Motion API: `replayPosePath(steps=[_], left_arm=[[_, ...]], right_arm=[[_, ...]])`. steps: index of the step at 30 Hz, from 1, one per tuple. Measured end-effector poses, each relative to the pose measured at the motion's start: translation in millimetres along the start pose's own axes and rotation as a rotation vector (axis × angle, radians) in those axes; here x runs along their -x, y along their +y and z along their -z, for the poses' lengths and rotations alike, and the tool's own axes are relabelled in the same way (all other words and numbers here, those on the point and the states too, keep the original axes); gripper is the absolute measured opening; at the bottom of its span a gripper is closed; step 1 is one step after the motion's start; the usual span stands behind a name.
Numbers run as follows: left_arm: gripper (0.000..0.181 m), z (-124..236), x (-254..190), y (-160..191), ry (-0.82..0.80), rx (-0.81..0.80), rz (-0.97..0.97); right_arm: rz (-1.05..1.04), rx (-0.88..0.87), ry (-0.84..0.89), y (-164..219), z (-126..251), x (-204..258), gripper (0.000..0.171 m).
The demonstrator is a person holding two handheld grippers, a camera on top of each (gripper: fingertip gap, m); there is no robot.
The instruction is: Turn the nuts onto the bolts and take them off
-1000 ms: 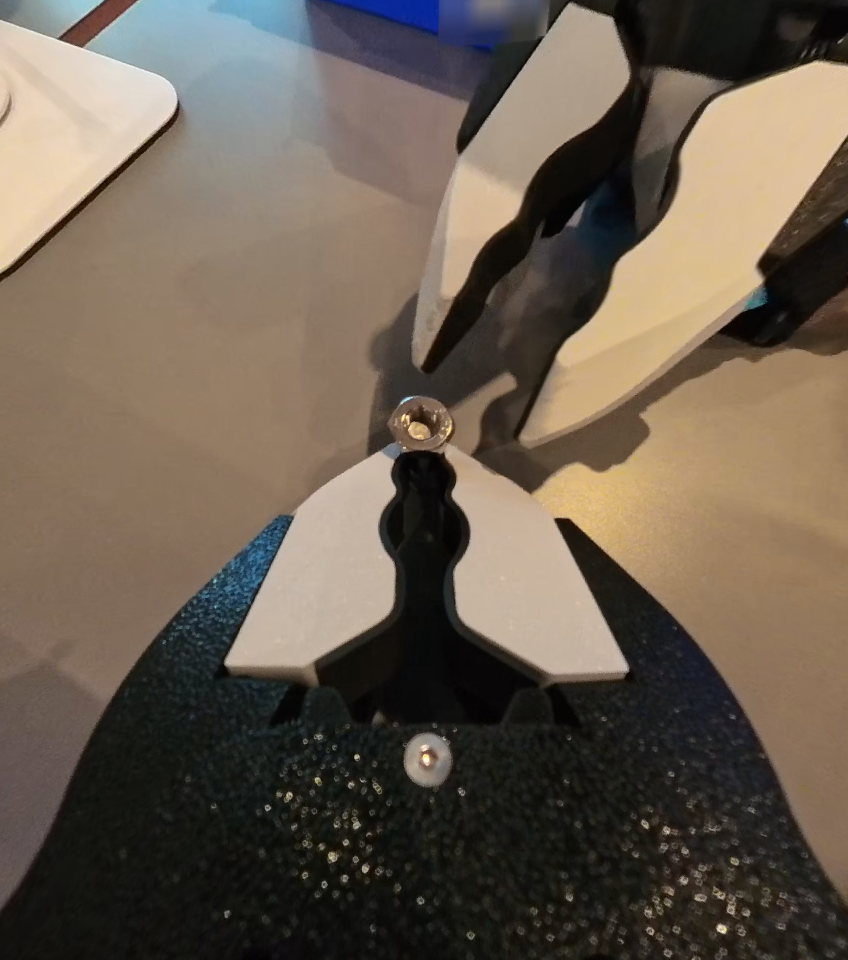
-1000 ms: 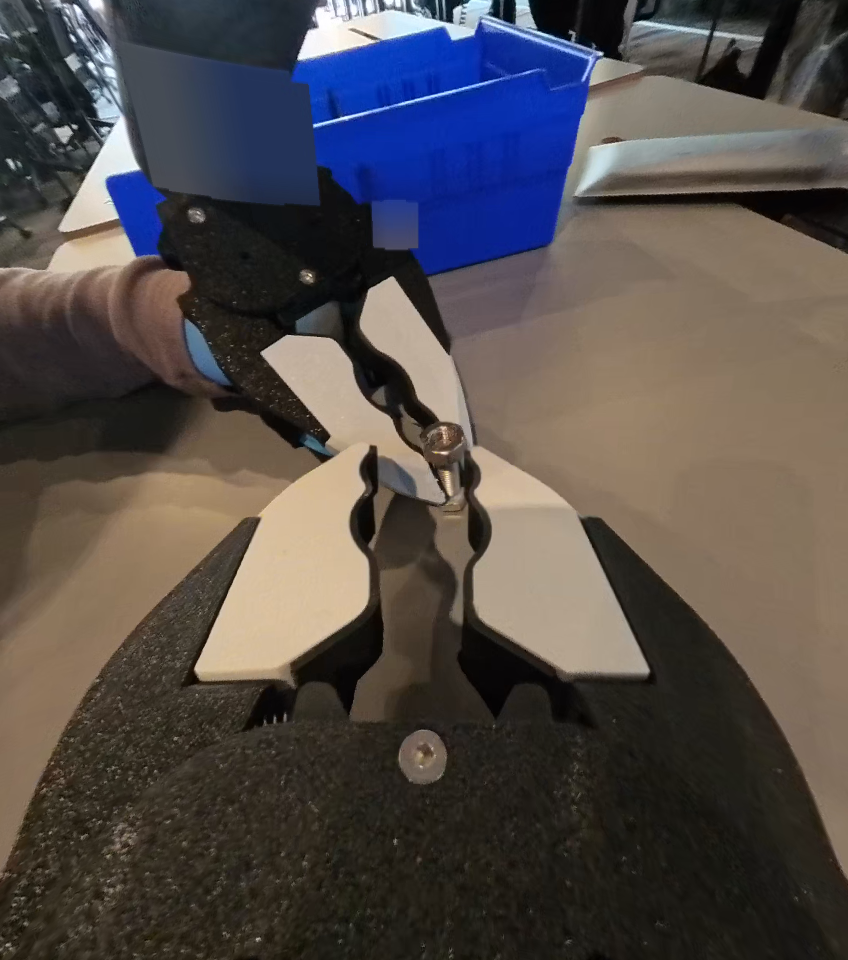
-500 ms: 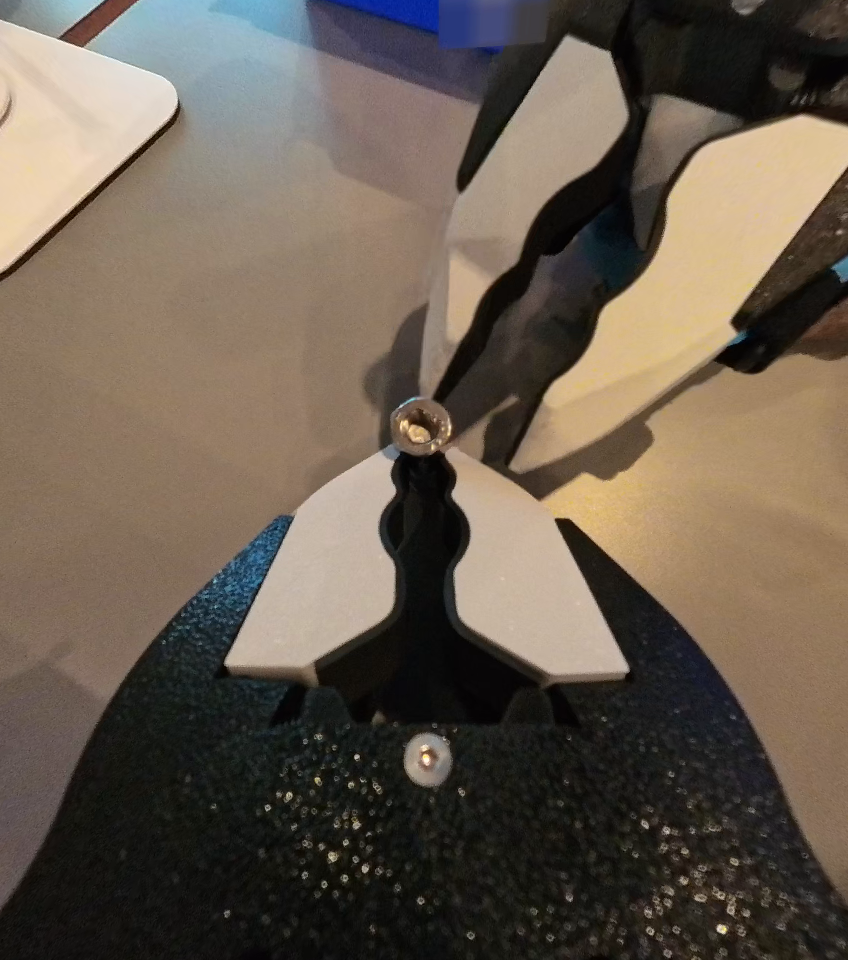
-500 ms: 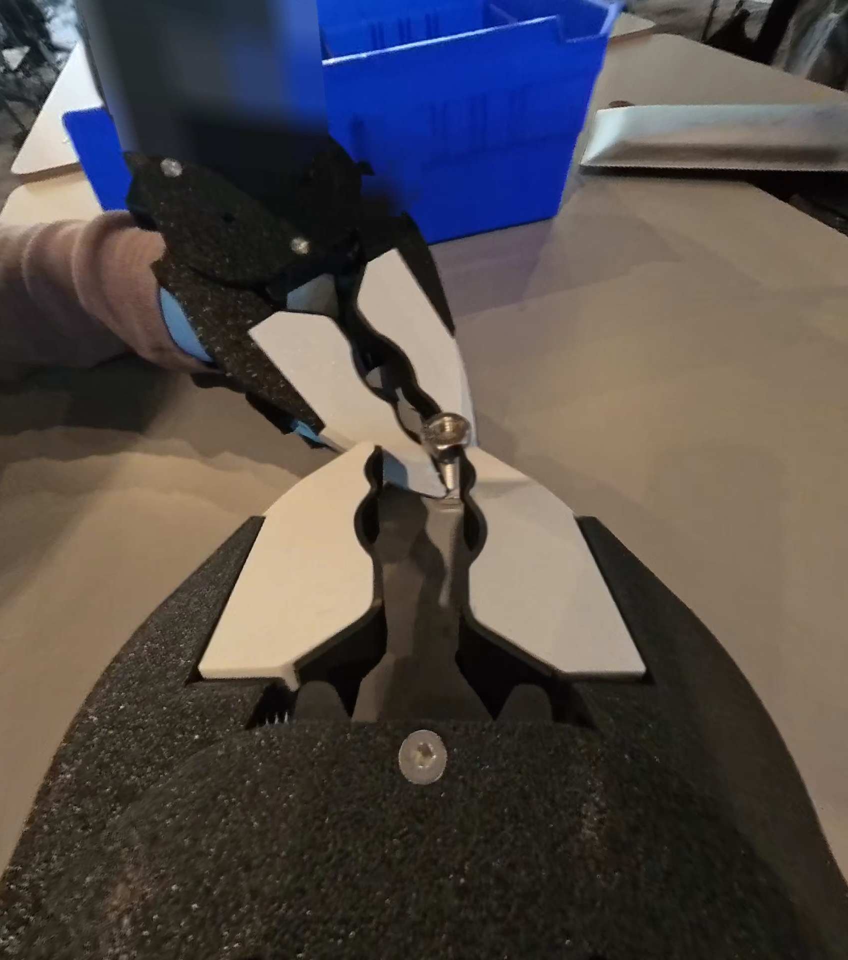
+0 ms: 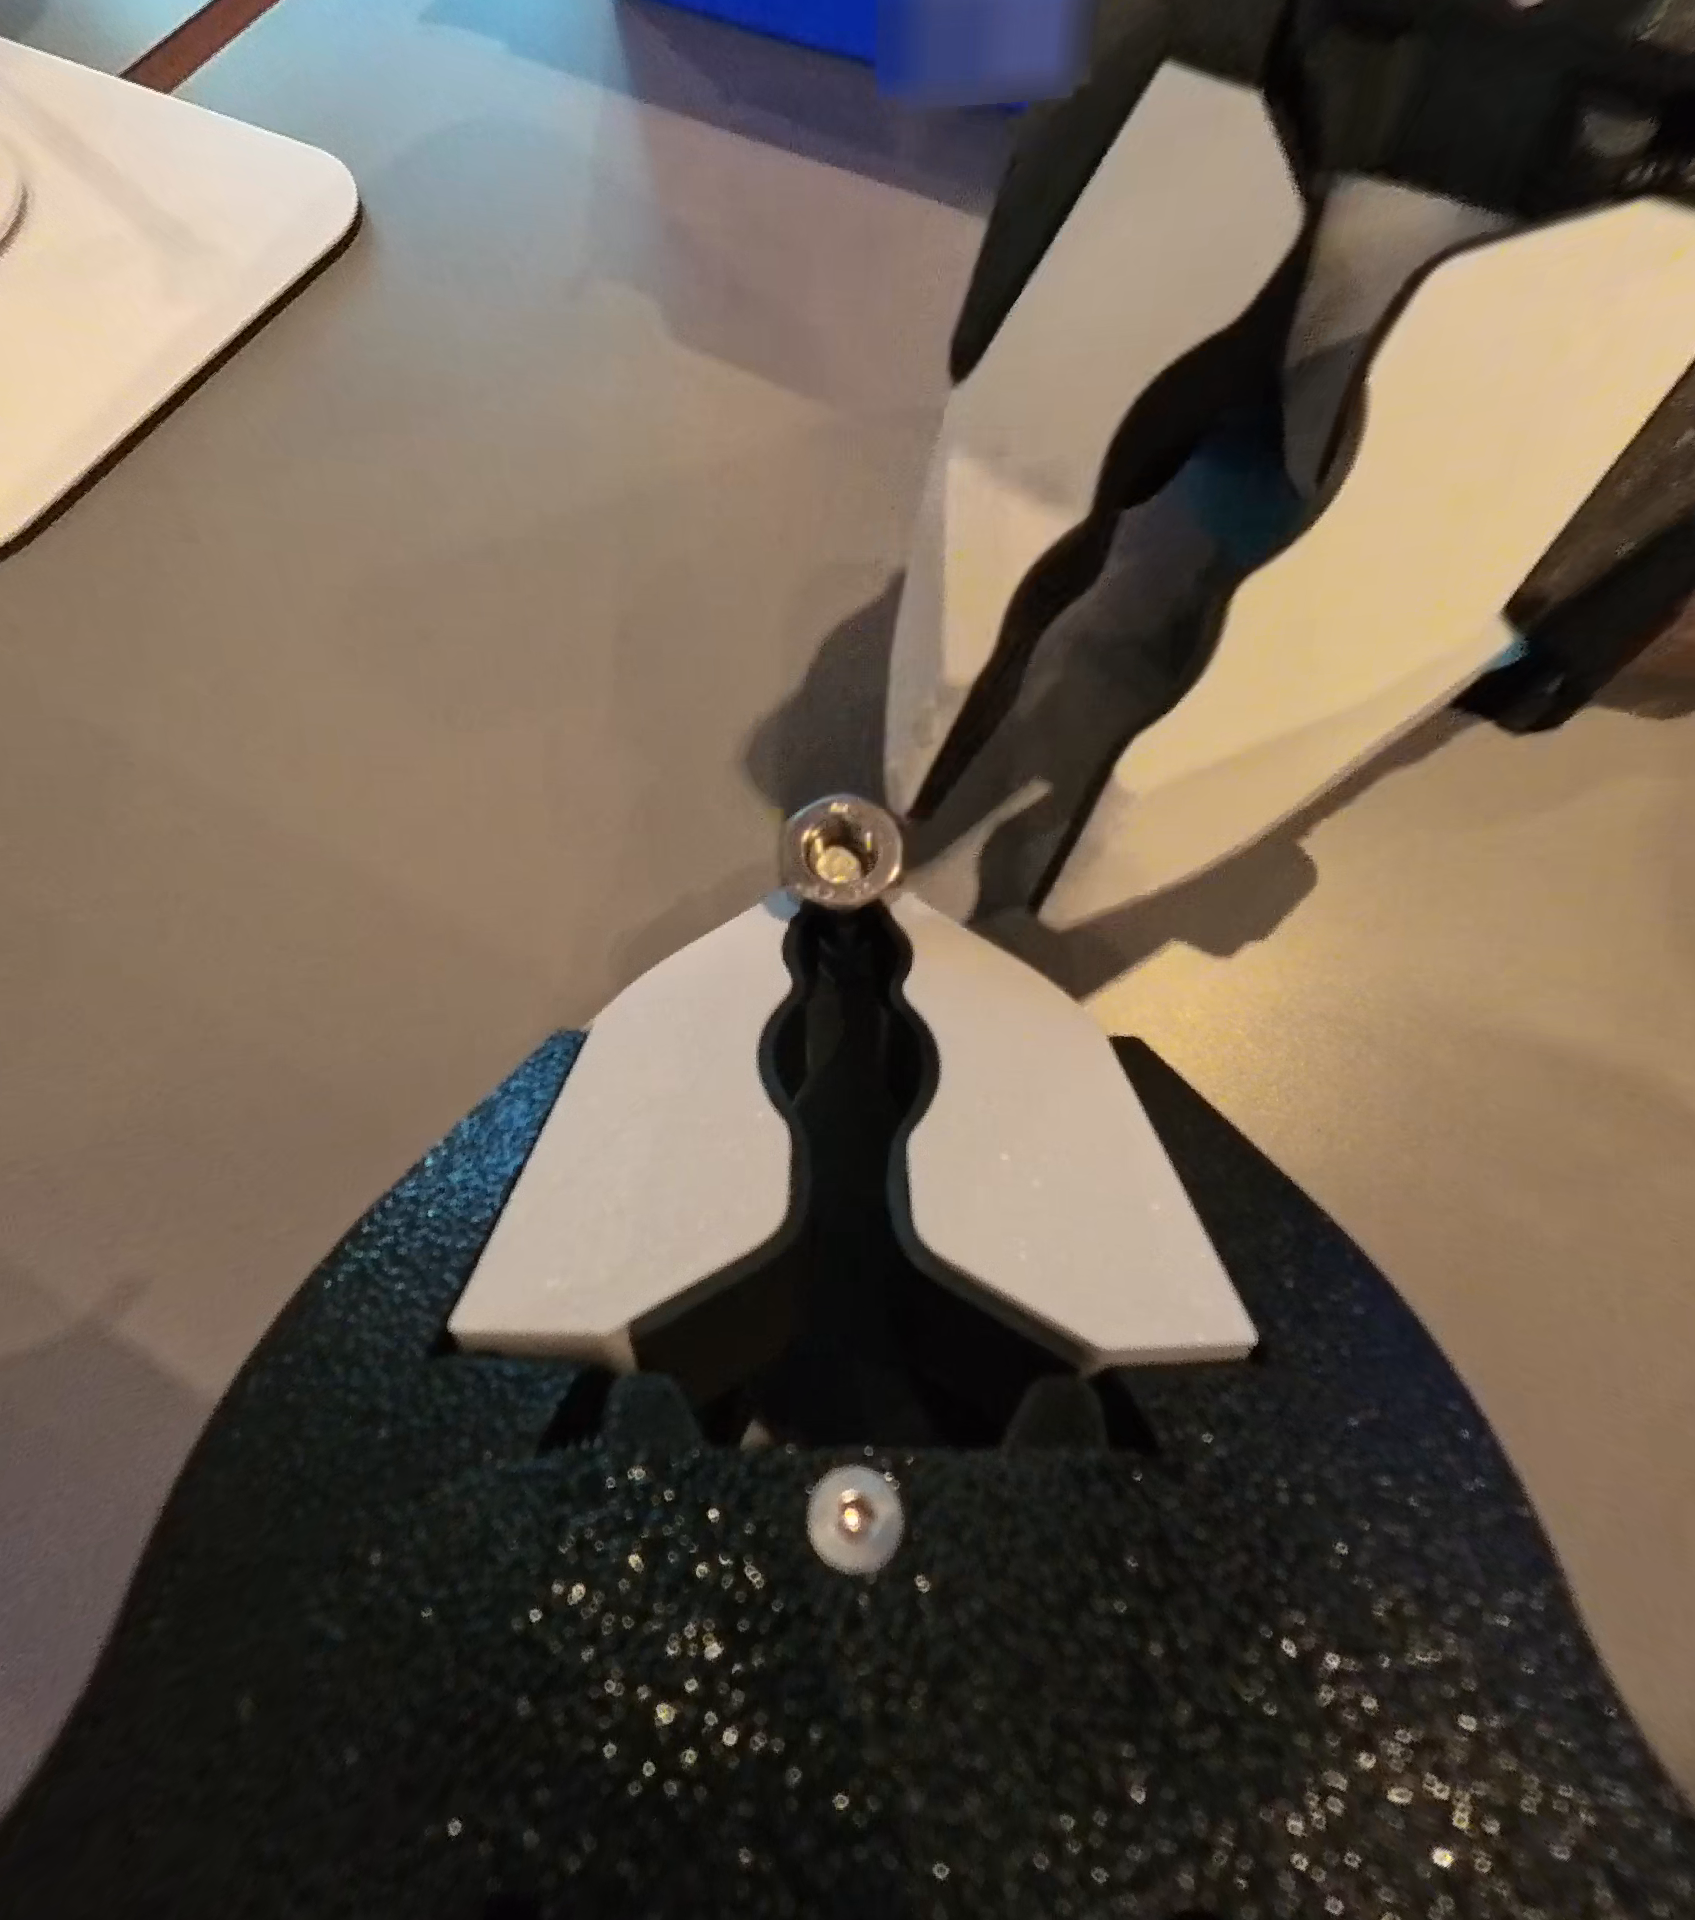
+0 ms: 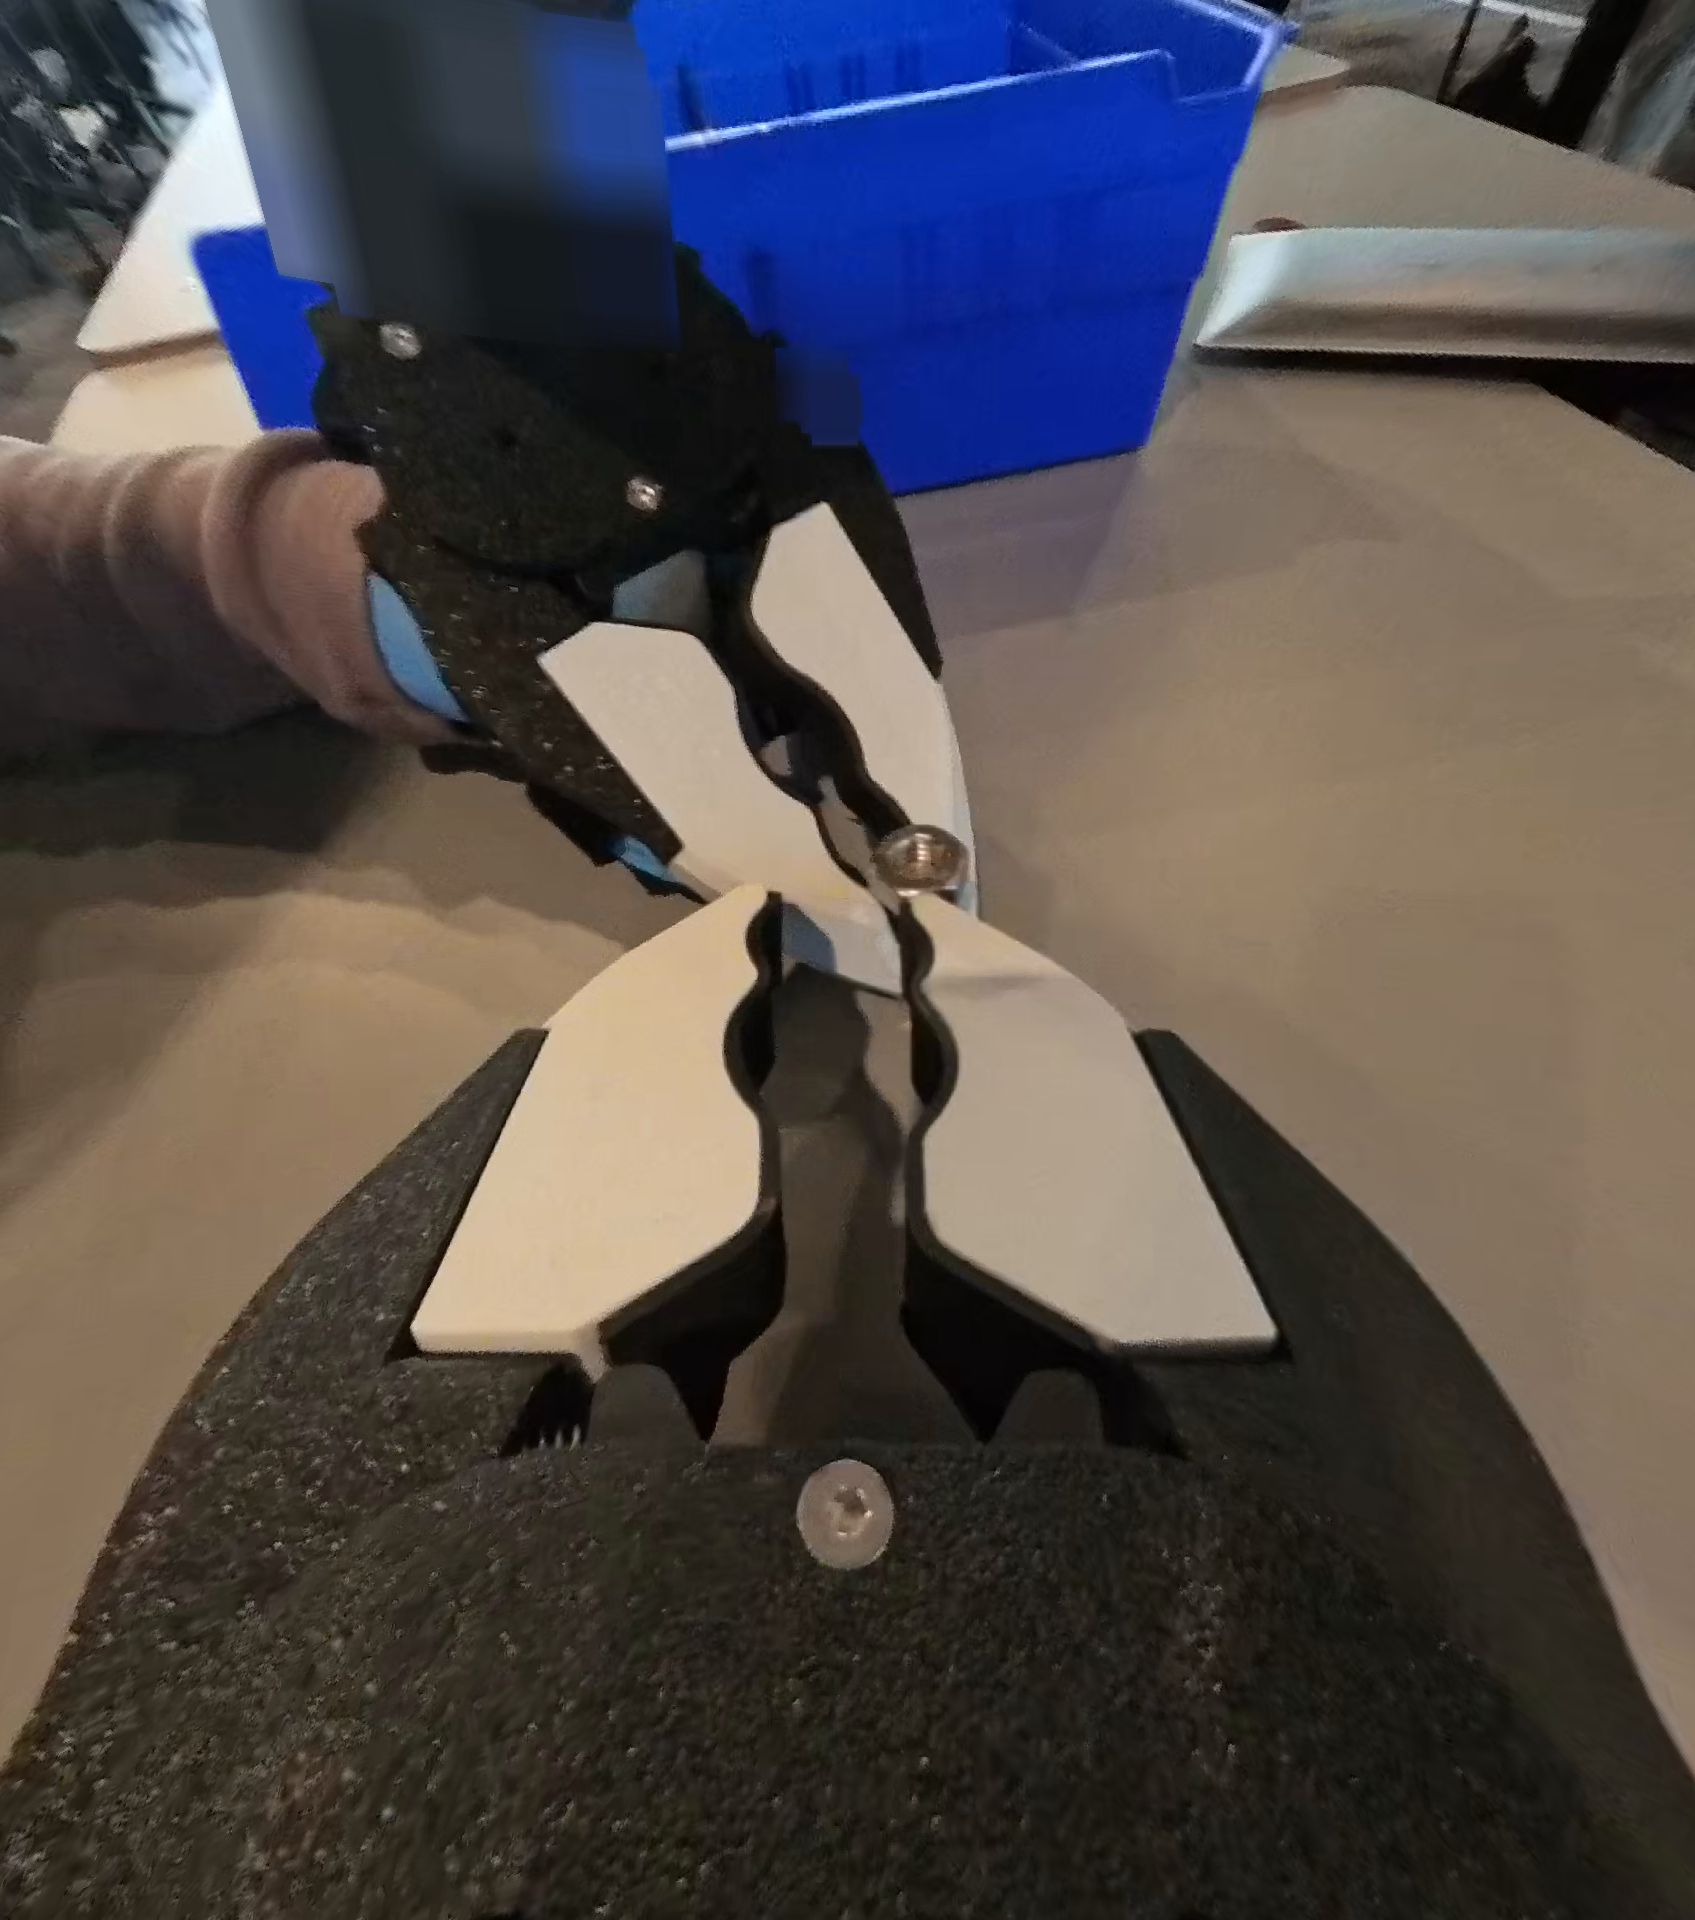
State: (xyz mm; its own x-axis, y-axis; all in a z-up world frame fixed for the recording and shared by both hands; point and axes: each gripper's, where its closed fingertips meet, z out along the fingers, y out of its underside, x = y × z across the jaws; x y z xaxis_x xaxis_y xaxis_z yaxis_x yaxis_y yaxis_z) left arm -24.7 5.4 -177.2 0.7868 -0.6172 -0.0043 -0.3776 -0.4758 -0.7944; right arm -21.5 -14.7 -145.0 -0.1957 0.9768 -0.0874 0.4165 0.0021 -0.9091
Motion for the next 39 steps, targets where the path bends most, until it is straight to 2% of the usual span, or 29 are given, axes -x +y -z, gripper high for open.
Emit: replayPosePath(steps=[3,7,9,11,15,18,21,23,30,33,39], left_arm=[[0.010,-0.1,0.0,-0.1,0.000,0.000,0.000],[0.010,-0.2,0.0,-0.1,0.000,0.000,0.000],[0.010,-0.2,0.0,-0.1,0.000,0.000,0.000],[0.010,-0.1,0.0,-0.2,0.000,0.000,0.000],[0.010,-0.3,0.0,-0.2,0.000,0.000,0.000],[0.010,-0.3,0.0,-0.2,0.000,0.000,0.000],[0.010,-0.1,-0.3,-0.1,0.002,0.000,-0.001],[0.010,0.0,-0.4,0.0,0.002,0.000,-0.001],[0.010,0.1,-0.4,-0.1,0.000,0.000,-0.002],[0.037,-0.3,-0.1,0.8,0.000,0.006,0.004],[0.039,0.1,-2.0,1.6,0.006,0.009,-0.001]], right_arm=[[-0.015,-0.051,0.021,-5.5,5.1,-3.3,0.021],[-0.010,0.000,0.045,-1.2,-2.2,-8.5,0.032],[0.016,0.025,0.032,1.9,-3.8,-4.1,0.031],[0.022,0.013,-0.029,1.9,0.0,5.3,0.013],[-0.015,-0.040,0.045,-4.8,3.4,-7.9,0.025],[-0.013,0.003,0.045,-1.3,-2.8,-9.9,0.032],[0.012,0.028,0.013,2.2,-3.6,-4.1,0.030],[-0.002,0.007,-0.054,1.0,0.8,2.9,0.017],[-0.025,-0.022,0.007,-3.2,1.6,-8.5,0.031],[0.007,0.003,0.014,-0.5,-0.8,-6.5,0.032],[0.003,0.000,0.006,-0.8,-0.6,-6.0,0.032]])
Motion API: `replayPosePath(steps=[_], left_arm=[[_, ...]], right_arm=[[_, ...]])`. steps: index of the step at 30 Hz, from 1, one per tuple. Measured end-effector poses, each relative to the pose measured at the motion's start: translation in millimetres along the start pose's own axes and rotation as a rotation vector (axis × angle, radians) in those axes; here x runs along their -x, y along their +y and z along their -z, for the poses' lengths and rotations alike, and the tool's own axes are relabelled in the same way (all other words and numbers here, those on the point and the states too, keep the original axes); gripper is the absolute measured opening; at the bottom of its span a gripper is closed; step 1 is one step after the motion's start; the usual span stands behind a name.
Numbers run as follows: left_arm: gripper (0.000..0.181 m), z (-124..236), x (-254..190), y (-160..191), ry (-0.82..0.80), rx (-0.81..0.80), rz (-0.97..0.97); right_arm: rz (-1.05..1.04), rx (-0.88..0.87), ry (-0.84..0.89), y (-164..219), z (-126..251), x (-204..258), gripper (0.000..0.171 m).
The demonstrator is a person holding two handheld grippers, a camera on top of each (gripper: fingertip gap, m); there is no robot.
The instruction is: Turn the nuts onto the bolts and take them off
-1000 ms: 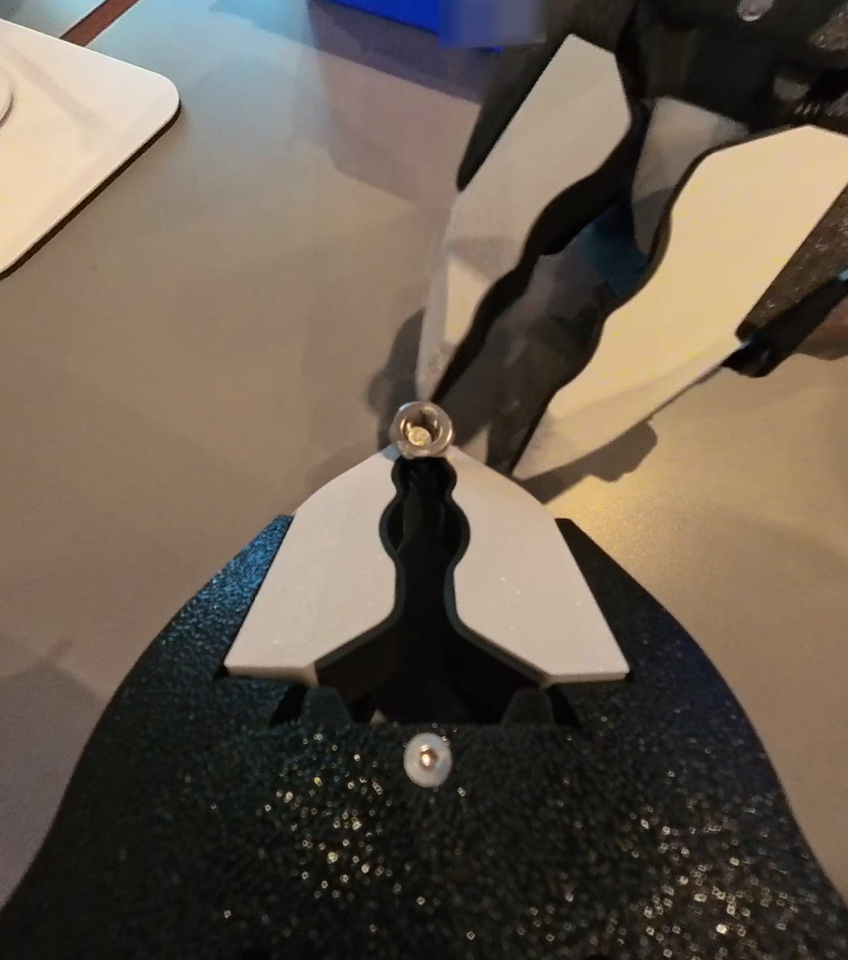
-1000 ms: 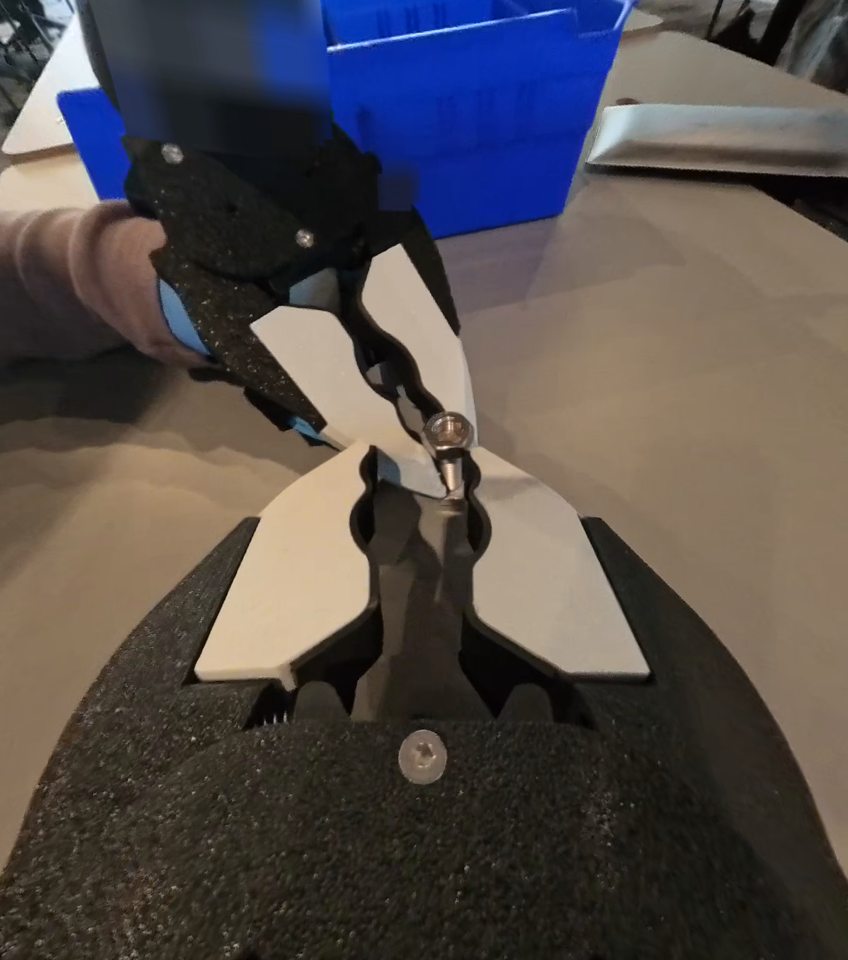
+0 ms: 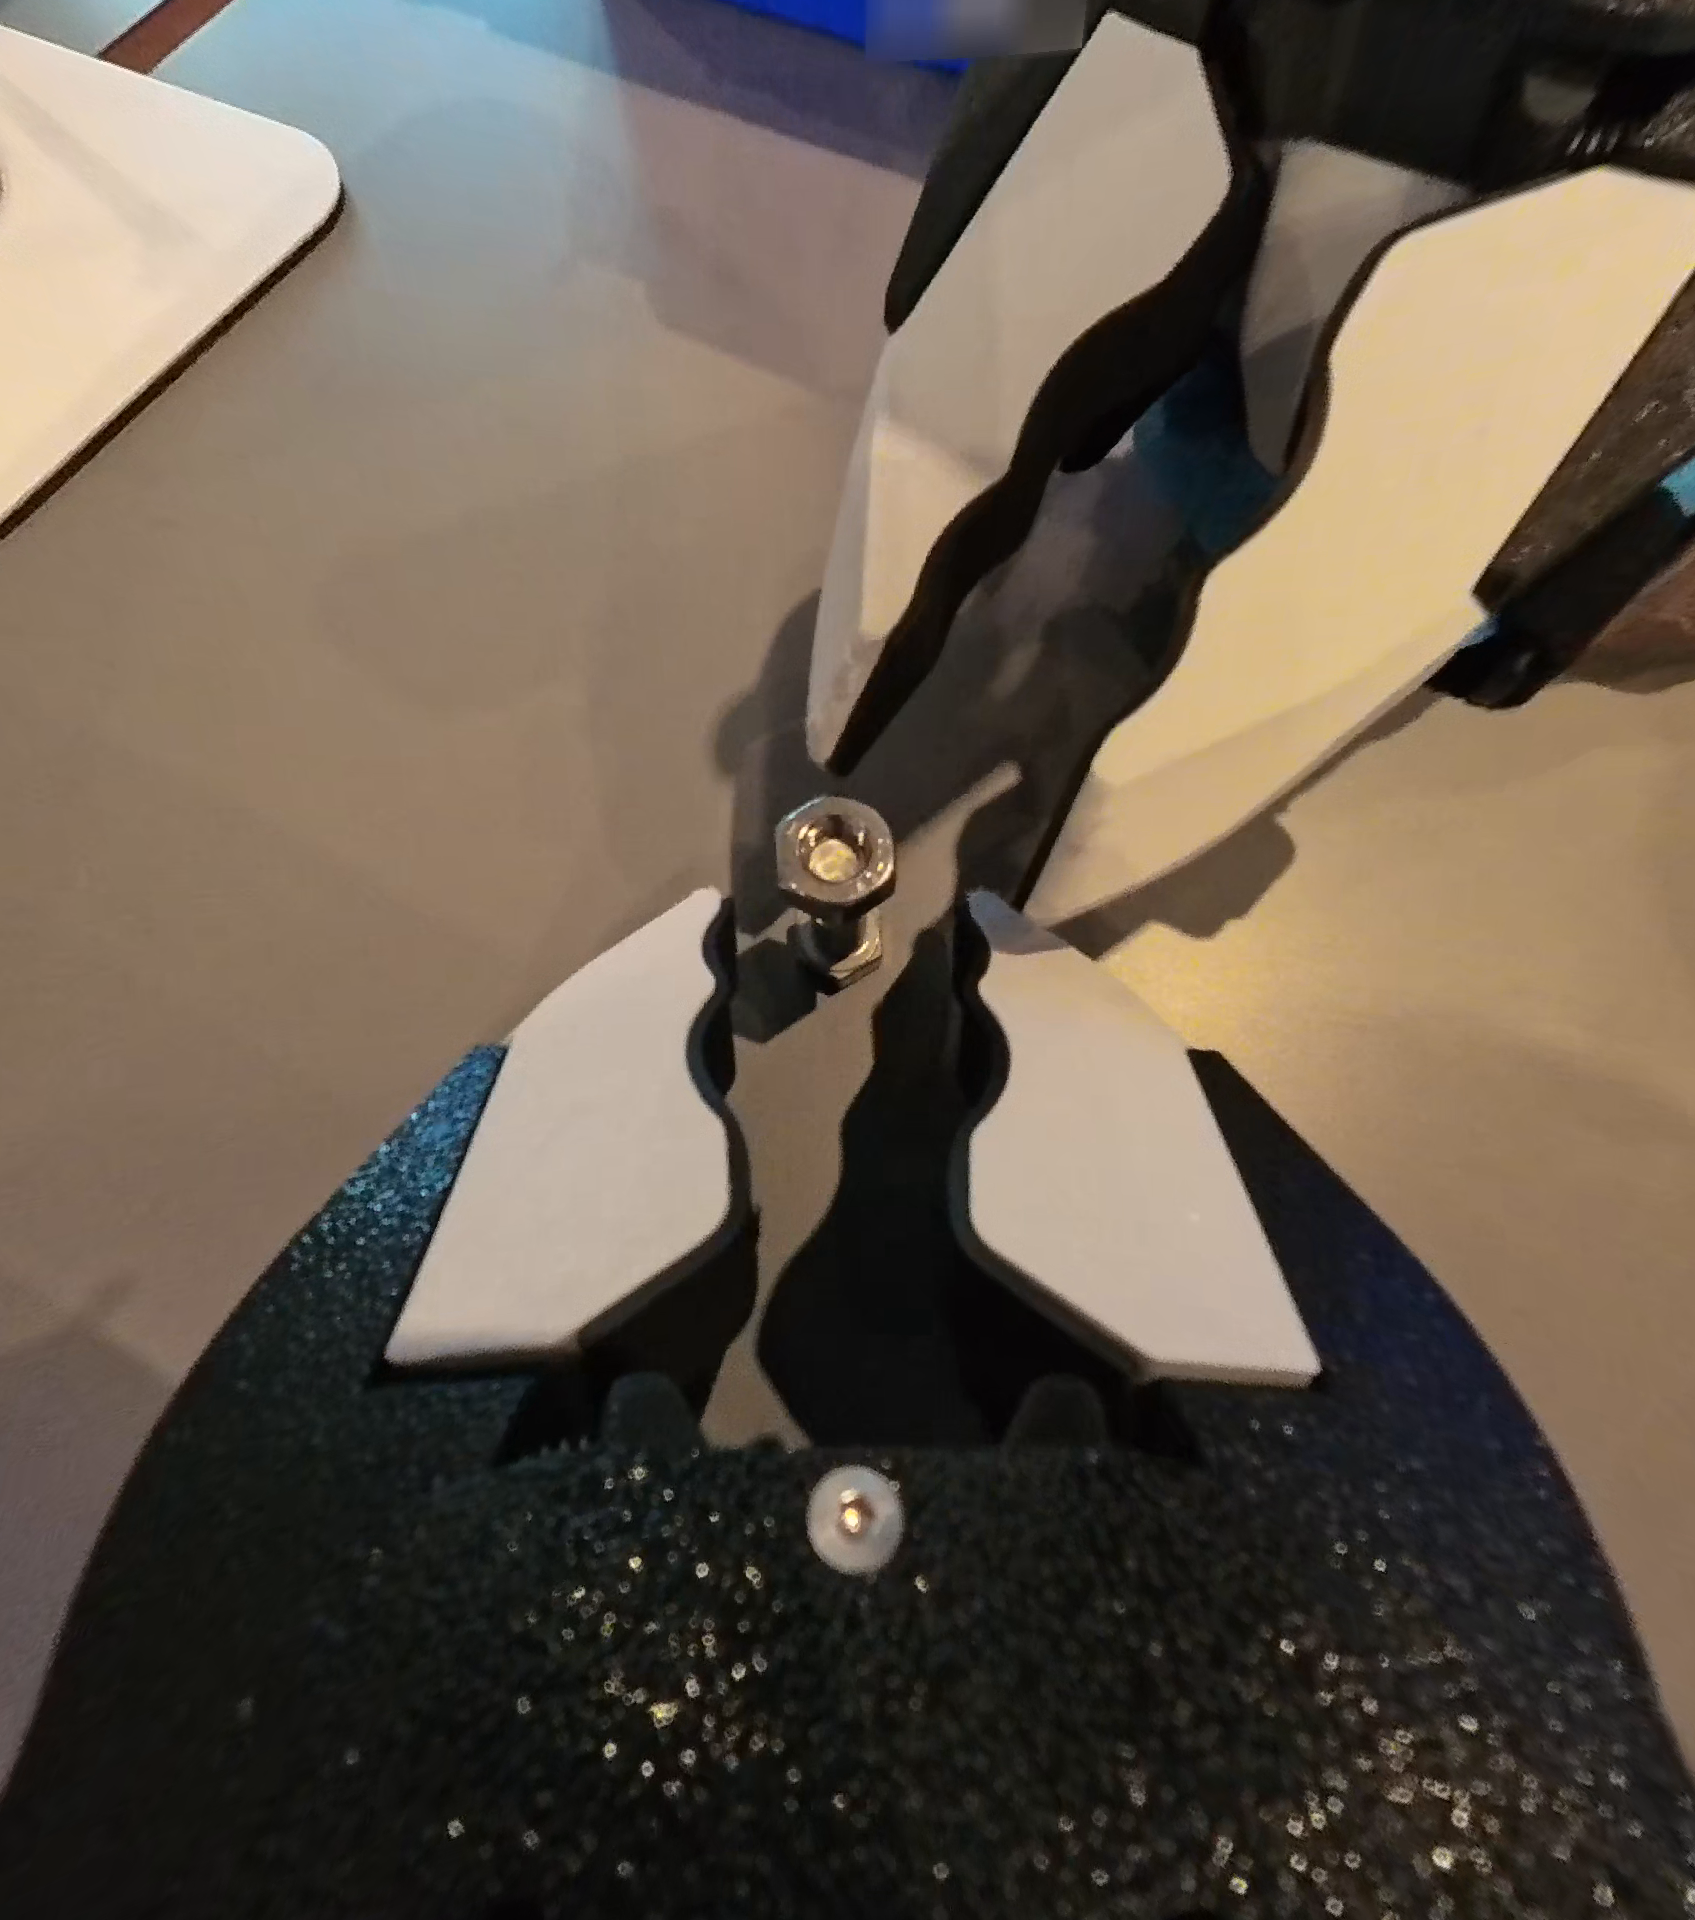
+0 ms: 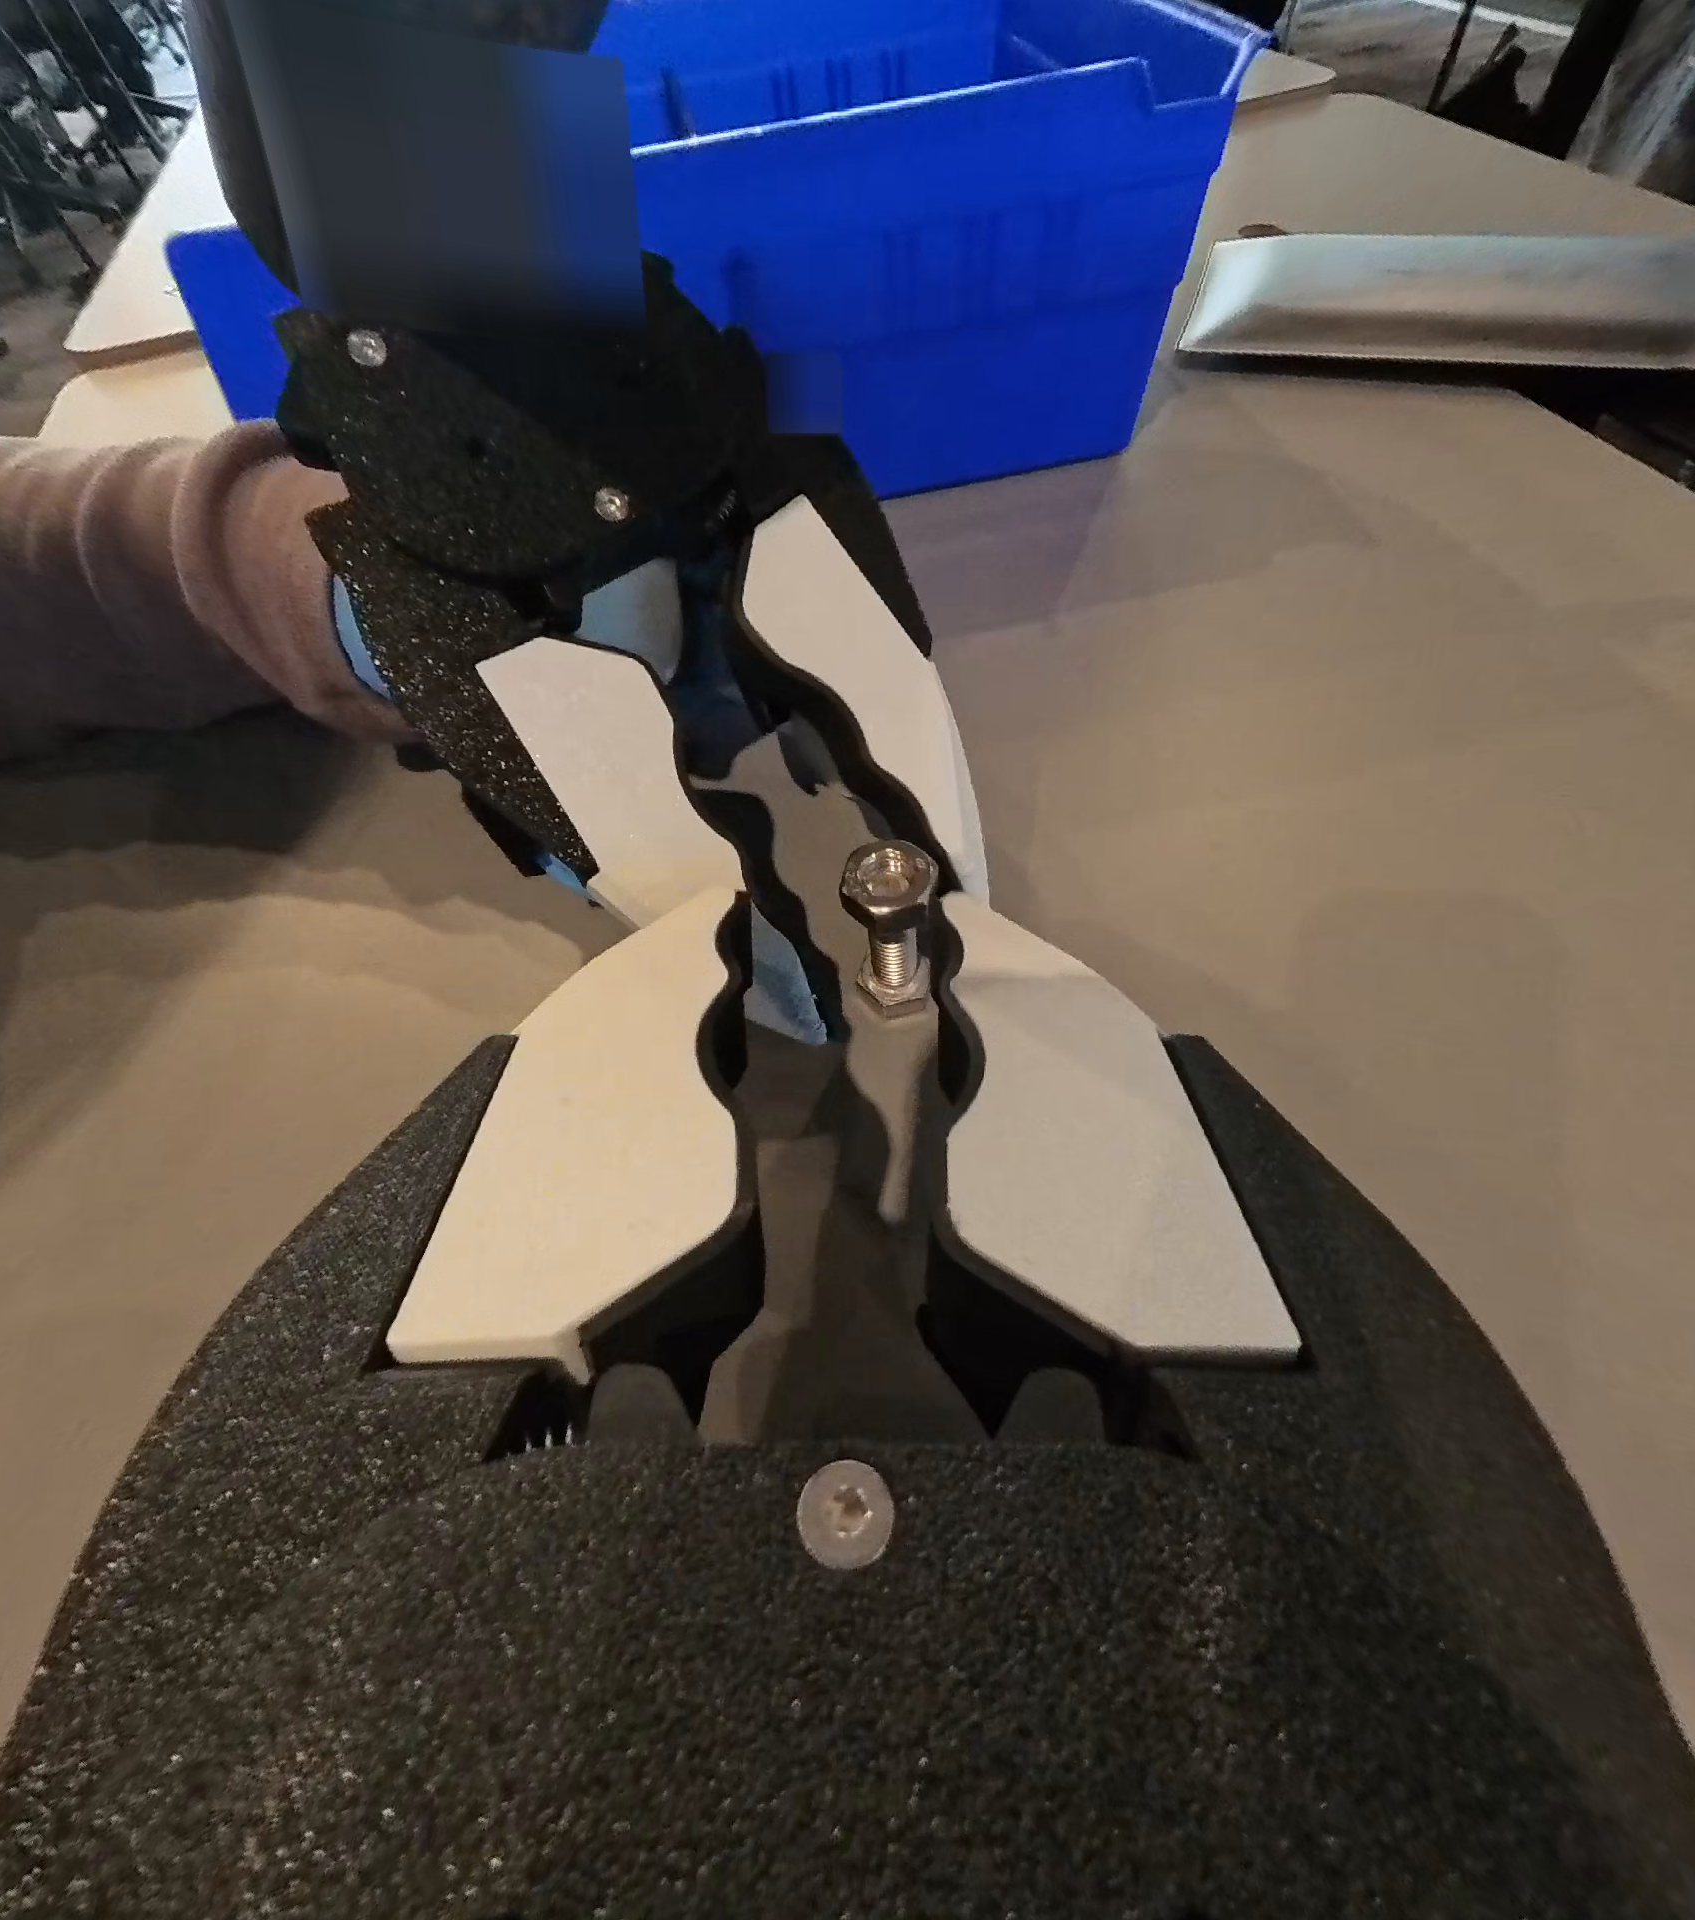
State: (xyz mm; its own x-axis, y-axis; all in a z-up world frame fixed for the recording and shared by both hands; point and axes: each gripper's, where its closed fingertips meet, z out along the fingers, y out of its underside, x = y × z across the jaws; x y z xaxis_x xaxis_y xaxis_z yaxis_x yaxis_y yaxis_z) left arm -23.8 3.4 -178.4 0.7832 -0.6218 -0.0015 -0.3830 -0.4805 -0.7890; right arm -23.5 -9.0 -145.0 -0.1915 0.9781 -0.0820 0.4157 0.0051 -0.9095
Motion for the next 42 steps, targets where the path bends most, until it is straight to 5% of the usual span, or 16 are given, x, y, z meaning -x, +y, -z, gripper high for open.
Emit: replayPosePath(steps=[8,19,34,39,42], left_arm=[[0.023,2.6,0.4,2.3,-0.002,0.014,-0.002],[0.031,5.2,-1.9,9.2,0.010,0.073,-0.010],[0.011,1.3,-3.7,8.6,0.001,0.112,-0.009],[0.047,-0.4,-12.0,8.1,0.055,0.103,-0.048],[0.047,-2.2,-12.5,7.5,0.064,0.114,-0.059]], right_arm=[[-0.015,0.011,-0.017,1.1,-1.5,0.1,0.036],[-0.094,-0.035,-0.066,-4.0,2.6,-1.9,0.042],[-0.026,0.052,-0.052,5.5,-5.2,3.0,0.046],[-0.007,-0.001,-0.102,0.9,3.0,10.9,0.050],[-0.036,-0.050,-0.127,-3.4,10.5,11.1,0.050]])
